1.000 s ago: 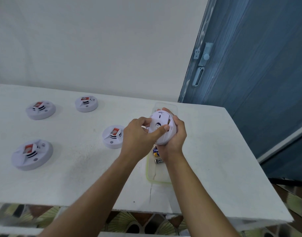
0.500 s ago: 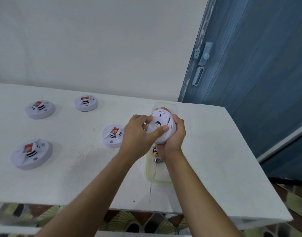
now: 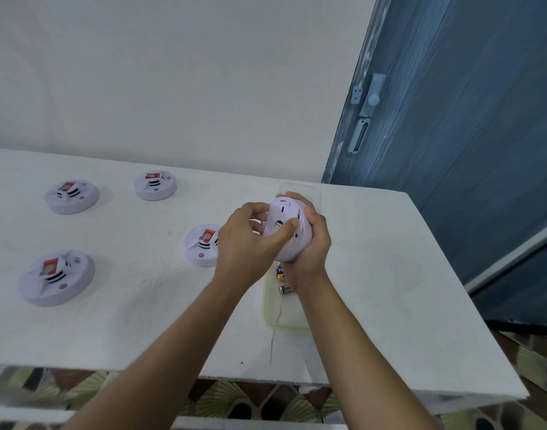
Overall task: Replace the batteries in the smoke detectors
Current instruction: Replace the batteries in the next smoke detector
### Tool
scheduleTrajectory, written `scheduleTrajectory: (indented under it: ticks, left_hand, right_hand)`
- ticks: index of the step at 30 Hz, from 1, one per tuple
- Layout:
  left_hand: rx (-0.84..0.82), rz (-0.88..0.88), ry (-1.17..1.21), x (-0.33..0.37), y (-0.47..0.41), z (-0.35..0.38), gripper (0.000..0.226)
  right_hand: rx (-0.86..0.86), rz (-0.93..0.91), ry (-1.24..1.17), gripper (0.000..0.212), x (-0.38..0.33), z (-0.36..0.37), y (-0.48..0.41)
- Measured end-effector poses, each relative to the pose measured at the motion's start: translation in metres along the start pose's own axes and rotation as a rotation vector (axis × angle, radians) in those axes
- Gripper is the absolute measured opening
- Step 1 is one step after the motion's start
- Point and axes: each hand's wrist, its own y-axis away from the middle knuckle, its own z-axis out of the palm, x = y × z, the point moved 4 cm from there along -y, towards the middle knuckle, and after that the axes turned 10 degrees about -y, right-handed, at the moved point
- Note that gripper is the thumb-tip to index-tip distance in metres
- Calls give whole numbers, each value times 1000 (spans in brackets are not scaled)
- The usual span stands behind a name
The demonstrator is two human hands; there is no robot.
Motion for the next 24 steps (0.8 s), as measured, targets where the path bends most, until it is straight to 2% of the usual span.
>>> scheduleTrajectory:
  ticks: [6, 11, 17, 21, 24]
  left_hand:
    - [31, -33, -41, 7, -1, -2, 41]
    - [78, 71, -59, 7, 0, -4, 47]
    - [74, 134, -77, 2, 1, -2, 53]
    - [30, 177, -116, 3, 4, -1, 57]
    - [-90, 155, -93, 1, 0, -2, 59]
  right_hand:
    - [5, -58, -3, 36, 1, 3, 1]
    - [1, -13, -1, 40, -1, 9, 3]
    - [-49, 31, -10, 35, -2, 6, 3]
    - [-20, 63, -33, 40, -4, 5, 1]
    - [8, 65, -24, 44, -5, 0, -2]
